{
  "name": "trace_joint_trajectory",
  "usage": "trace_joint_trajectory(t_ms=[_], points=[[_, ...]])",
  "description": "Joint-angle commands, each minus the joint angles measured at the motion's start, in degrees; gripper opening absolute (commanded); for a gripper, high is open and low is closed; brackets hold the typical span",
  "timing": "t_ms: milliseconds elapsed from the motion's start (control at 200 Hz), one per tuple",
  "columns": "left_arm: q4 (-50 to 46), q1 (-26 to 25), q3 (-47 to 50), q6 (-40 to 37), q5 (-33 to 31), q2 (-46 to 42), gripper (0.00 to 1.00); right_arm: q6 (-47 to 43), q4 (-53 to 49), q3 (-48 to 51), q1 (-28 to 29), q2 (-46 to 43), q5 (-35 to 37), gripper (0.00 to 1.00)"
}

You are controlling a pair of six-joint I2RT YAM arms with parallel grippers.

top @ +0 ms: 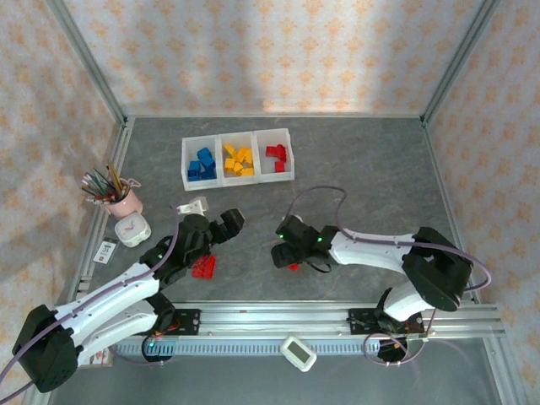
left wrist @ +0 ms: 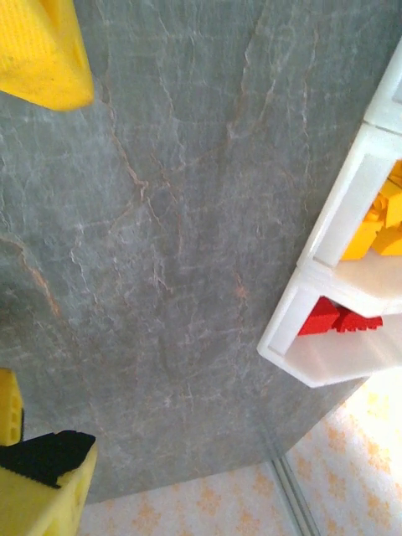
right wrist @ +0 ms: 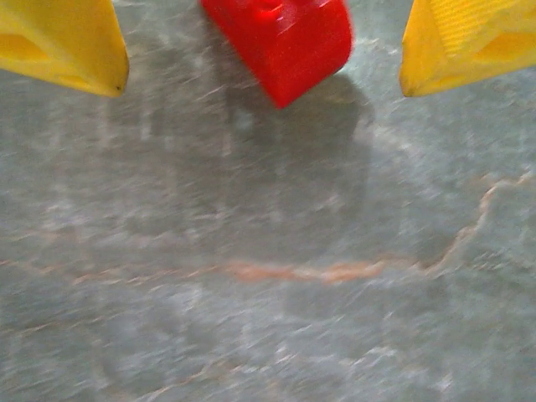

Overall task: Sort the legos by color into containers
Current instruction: Pick up the lego from the bottom-center of the table, then place the lego in the container.

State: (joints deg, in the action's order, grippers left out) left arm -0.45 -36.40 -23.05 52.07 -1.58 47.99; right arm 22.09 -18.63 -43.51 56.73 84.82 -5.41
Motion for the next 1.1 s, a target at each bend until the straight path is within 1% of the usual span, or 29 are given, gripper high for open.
trace_joint_trajectory(t_ms=[0, 90, 240, 435, 606, 686, 801, 861, 976, 1096], points=[[-2.1, -0.5, 1.0, 0.8, -2.3, -1.5, 0.99, 4.0, -0.4, 0.8, 2.7, -0.2, 1.1, 0.82], [-2.1, -0.5, 1.1, 0.7, -2.5, -1.8, 0.99, 6.1, -1.6, 0.9, 4.9, -0.1, 2.7, 0.80], [-2.2, -0.5, 0.9, 0.2, -2.5, -1.5, 0.99, 8.1, -3.3, 0.1, 8.1, 1.4, 4.7, 0.70], [-1.8, -0.4, 0.7, 0.0, -2.4, -1.1, 0.99, 8.3, -5.1, -1.3, 8.4, 4.6, 8.3, 0.57], [-1.9, -0.4, 0.4, 0.0, -2.3, -1.2, 0.99, 7.3, -5.5, -3.2, 8.4, 4.2, 10.5, 0.37], [-1.8, -0.4, 0.0, -0.5, -2.7, -1.2, 0.99, 6.3, -5.8, -4.5, 8.3, 3.2, 11.4, 0.32], [-2.4, -0.4, -1.1, -2.1, -3.3, -1.2, 0.99, 4.1, -8.1, -8.1, 7.1, 1.8, 12.8, 0.31], [-3.0, -0.3, -1.9, -3.0, -4.1, -1.3, 0.99, 2.9, -8.5, -10.0, 5.5, 0.9, 13.3, 0.31], [-4.1, 0.3, -4.0, -5.1, -5.4, -1.0, 0.99, 0.3, -6.6, -13.9, 0.1, 0.6, 12.6, 0.33], [-4.6, 2.1, -6.2, -7.1, -5.5, -0.1, 0.99, -2.5, -2.7, -19.7, -5.5, 4.2, 14.1, 0.33]])
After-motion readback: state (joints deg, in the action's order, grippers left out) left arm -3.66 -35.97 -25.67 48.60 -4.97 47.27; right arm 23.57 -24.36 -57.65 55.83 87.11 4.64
